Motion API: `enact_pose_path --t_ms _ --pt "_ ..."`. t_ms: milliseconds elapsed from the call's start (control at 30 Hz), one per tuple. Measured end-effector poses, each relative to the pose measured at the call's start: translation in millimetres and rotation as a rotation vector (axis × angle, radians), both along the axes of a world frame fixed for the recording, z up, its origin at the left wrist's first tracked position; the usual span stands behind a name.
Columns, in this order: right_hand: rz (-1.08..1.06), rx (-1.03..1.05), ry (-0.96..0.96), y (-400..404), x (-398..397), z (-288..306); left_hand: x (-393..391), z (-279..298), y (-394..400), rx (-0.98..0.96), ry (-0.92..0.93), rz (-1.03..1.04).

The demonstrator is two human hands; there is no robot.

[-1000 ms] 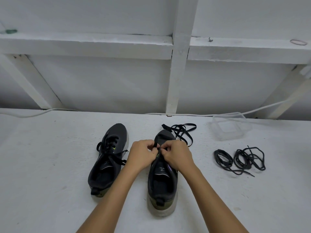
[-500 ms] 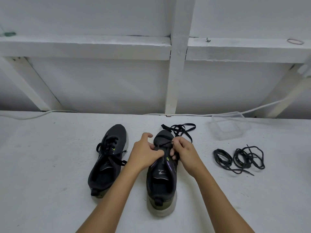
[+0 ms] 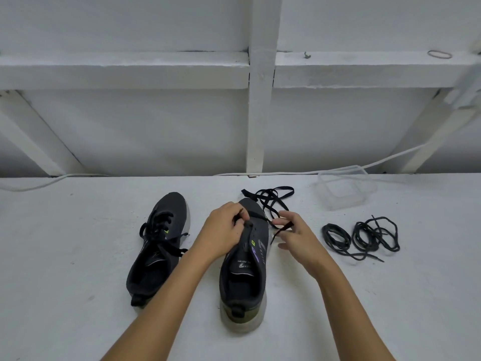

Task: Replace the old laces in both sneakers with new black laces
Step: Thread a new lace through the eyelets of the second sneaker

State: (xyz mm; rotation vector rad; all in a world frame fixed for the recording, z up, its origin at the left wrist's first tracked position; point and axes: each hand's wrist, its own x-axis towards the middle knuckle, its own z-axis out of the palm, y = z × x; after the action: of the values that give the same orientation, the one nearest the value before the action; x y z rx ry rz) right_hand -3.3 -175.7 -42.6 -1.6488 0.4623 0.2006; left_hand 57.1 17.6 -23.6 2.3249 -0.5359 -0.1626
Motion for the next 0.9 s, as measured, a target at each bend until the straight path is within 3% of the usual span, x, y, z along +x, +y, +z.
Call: enact_pose_path --t_ms 167,333,433,733,900 --pt "-0.174 0.013 -0.025 -3.0 -7.2 -7.6 -0.1 -3.5 0.9 0.026 0.020 0.005" --pt "-0.140 0.006 0.006 1.0 -10.9 -11.0 -1.0 -6.7 0.3 0.074 0.018 0.032" --pt "-0.191 -0.077 -0.062 0.8 -12.5 -12.7 -1.5 -6.2 -0.8 0.101 0.018 0.021" --pt "-0.247 -0.060 -0.222 22.7 -6.5 -11.7 -0.1 -16.4 -5.4 0.109 0.041 0.066" --pt "-0.251 -0.216 -0.266 30.1 -3.7 -14.5 -1.8 -22.3 -5.7 0.067 0.058 0.109"
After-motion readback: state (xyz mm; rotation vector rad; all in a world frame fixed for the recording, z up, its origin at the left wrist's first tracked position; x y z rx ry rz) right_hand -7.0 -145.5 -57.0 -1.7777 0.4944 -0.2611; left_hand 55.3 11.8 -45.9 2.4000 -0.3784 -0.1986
